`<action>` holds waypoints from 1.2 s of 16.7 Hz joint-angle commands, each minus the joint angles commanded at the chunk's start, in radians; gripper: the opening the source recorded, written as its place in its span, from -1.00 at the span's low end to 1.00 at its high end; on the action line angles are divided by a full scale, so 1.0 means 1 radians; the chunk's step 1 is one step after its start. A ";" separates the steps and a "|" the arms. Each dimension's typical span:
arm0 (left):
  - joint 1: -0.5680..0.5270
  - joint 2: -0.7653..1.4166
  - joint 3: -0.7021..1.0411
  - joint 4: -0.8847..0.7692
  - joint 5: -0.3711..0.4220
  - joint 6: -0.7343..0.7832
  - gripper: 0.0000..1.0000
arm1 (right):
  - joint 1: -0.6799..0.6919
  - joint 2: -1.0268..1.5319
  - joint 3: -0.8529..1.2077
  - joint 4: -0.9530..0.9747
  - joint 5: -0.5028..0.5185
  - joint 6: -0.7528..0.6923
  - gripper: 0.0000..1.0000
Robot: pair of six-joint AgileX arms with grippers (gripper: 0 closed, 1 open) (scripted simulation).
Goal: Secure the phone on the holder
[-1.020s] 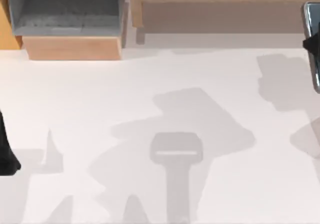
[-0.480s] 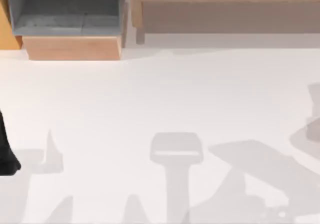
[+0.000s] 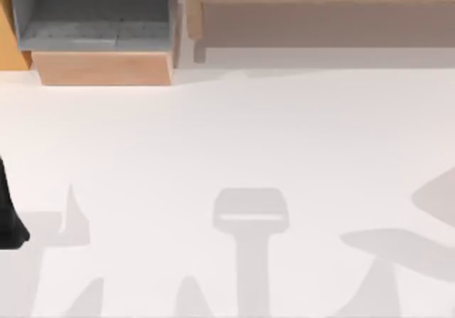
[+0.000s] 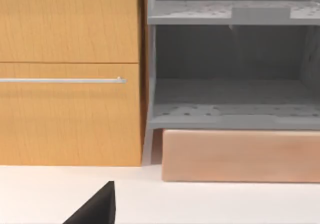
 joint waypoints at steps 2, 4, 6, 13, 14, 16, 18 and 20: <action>0.000 0.000 0.000 0.000 0.000 0.000 1.00 | 0.000 0.000 0.000 0.000 0.000 0.000 -1.00; 0.000 0.000 0.000 0.000 0.000 0.000 1.00 | 0.000 0.000 0.000 0.000 0.000 0.000 -1.00; 0.000 0.000 0.000 0.000 0.000 0.000 1.00 | 0.005 0.006 0.003 0.000 0.001 0.002 -1.00; 0.000 0.000 0.000 0.000 0.000 0.000 1.00 | 0.082 0.182 0.027 0.184 0.070 0.022 -1.00; 0.000 0.000 0.000 0.000 0.000 0.000 1.00 | 0.097 0.219 0.027 0.219 0.086 0.025 -1.00; 0.000 0.000 0.000 0.000 0.000 0.000 1.00 | 0.125 0.287 0.024 0.284 0.117 0.035 -1.00; 0.000 0.000 0.000 0.000 0.000 0.000 1.00 | 0.144 0.335 0.022 0.335 0.138 0.048 -1.00; 0.000 0.000 0.000 0.000 0.000 0.000 1.00 | 0.150 0.355 0.021 0.357 0.147 0.054 -1.00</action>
